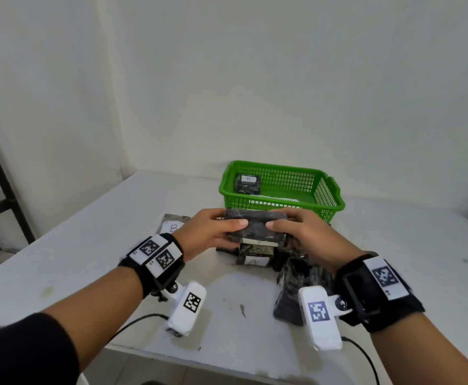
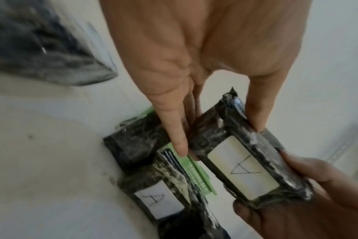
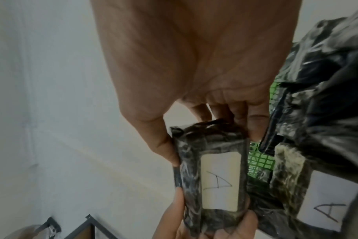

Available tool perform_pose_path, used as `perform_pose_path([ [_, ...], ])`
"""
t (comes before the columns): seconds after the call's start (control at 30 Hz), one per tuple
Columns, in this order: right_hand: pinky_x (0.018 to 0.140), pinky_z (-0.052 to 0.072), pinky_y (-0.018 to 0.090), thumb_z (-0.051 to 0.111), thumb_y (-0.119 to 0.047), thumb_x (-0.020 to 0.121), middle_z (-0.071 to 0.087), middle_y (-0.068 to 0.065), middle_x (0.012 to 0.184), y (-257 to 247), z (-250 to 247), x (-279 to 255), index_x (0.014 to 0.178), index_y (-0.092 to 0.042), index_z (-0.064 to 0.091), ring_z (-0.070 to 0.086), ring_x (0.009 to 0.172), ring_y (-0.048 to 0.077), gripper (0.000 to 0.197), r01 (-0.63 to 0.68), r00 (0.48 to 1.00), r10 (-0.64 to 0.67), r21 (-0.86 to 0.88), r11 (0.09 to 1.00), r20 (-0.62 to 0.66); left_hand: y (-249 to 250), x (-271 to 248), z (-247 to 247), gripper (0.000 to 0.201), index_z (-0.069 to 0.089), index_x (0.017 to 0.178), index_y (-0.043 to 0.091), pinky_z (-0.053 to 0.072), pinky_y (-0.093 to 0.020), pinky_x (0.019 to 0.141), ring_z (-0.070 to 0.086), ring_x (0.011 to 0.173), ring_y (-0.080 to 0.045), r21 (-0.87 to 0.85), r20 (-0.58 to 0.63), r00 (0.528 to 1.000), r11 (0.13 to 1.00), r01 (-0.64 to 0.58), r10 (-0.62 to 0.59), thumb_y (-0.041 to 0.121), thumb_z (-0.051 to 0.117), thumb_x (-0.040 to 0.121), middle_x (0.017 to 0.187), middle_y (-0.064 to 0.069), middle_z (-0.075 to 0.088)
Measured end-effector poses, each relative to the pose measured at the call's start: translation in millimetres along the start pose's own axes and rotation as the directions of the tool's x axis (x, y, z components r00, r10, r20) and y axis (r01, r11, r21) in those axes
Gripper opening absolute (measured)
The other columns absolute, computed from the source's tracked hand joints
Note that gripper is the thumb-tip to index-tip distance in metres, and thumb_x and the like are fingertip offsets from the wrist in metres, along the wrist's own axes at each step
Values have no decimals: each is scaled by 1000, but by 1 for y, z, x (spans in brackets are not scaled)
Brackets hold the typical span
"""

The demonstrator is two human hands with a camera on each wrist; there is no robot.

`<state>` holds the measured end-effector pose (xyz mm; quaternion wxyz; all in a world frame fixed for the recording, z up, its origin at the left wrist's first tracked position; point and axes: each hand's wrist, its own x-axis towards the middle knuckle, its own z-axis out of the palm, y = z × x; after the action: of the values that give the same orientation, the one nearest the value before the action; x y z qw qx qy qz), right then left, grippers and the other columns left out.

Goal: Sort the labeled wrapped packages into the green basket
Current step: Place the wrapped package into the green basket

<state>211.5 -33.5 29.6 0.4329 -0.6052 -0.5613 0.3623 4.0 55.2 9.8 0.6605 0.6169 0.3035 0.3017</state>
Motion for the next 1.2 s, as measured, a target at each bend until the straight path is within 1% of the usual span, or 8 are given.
perform_pose_path([
  [0.1, 100, 58, 50, 84, -54, 66, 80, 3, 111, 17, -10, -3, 114, -18, 76, 74, 108, 30, 61, -47, 997, 52, 89, 995, -60, -3, 7, 16, 34, 65, 119, -4, 60, -36, 83, 71, 102, -30, -43, -66, 998, 999, -13, 10, 9, 70, 87, 117, -21, 69],
  [0.2, 93, 61, 38, 82, -36, 86, 79, 3, 115, 19, -17, -8, 117, -14, 75, 73, 112, 22, 39, -98, 994, 106, 196, 976, -29, -3, 13, 29, 36, 66, 118, -3, 59, -36, 85, 69, 107, -30, -36, -69, 998, 999, -18, 15, 12, 73, 86, 116, -20, 70],
  [0.37, 96, 59, 44, 79, -18, 90, 80, 11, 113, 19, -25, -13, 116, -6, 77, 76, 108, 27, 29, -46, 995, 75, 337, 940, -72, -5, 19, 50, 34, 67, 121, 8, 57, -43, 90, 68, 109, -27, -29, 1, 998, 997, -65, 65, 15, 70, 89, 117, -12, 71],
  [0.5, 90, 62, 42, 79, -11, 89, 79, 17, 110, 22, -35, -15, 111, -1, 77, 78, 99, 29, 25, -15, 989, 68, 363, 931, -133, -6, 22, 62, 32, 65, 120, -1, 59, -41, 86, 68, 107, -35, -82, -9, 999, 996, -48, 47, 8, 68, 89, 116, -20, 70],
  [0.7, 79, 64, 30, 74, -8, 92, 80, 9, 110, 19, -51, -18, 116, -6, 75, 77, 101, 22, 24, -42, 997, 63, 378, 925, -44, 1, 26, 66, 29, 66, 116, -4, 60, -39, 83, 69, 102, -33, -94, -21, 998, 994, -55, 53, 6, 67, 89, 115, -21, 70],
  [0.83, 76, 64, 31, 74, -4, 92, 81, 12, 106, 21, -55, -15, 108, -5, 76, 77, 99, 25, 16, -36, 993, 72, 345, 938, -91, 1, 27, 65, 32, 64, 119, -4, 60, -39, 84, 70, 100, -32, -117, 10, 999, 992, -41, 42, 5, 66, 89, 114, -20, 71],
  [1.03, 71, 61, 28, 81, -16, 88, 81, 7, 107, 20, -49, -8, 114, -10, 76, 78, 97, 20, 27, -45, 995, 70, 302, 952, -72, 1, 29, 67, 30, 65, 116, -5, 58, -42, 88, 69, 107, -34, -71, -12, 999, 997, -33, 33, 6, 68, 89, 114, -21, 71],
  [1.2, 88, 63, 46, 85, -17, 84, 80, 16, 104, 21, -45, -2, 110, -4, 79, 76, 102, 37, 30, -16, 986, 67, 315, 949, -152, 4, 28, 68, 30, 65, 119, -2, 60, -37, 83, 70, 104, -30, -96, 28, 999, 995, -18, 21, 7, 66, 90, 113, -18, 72],
])
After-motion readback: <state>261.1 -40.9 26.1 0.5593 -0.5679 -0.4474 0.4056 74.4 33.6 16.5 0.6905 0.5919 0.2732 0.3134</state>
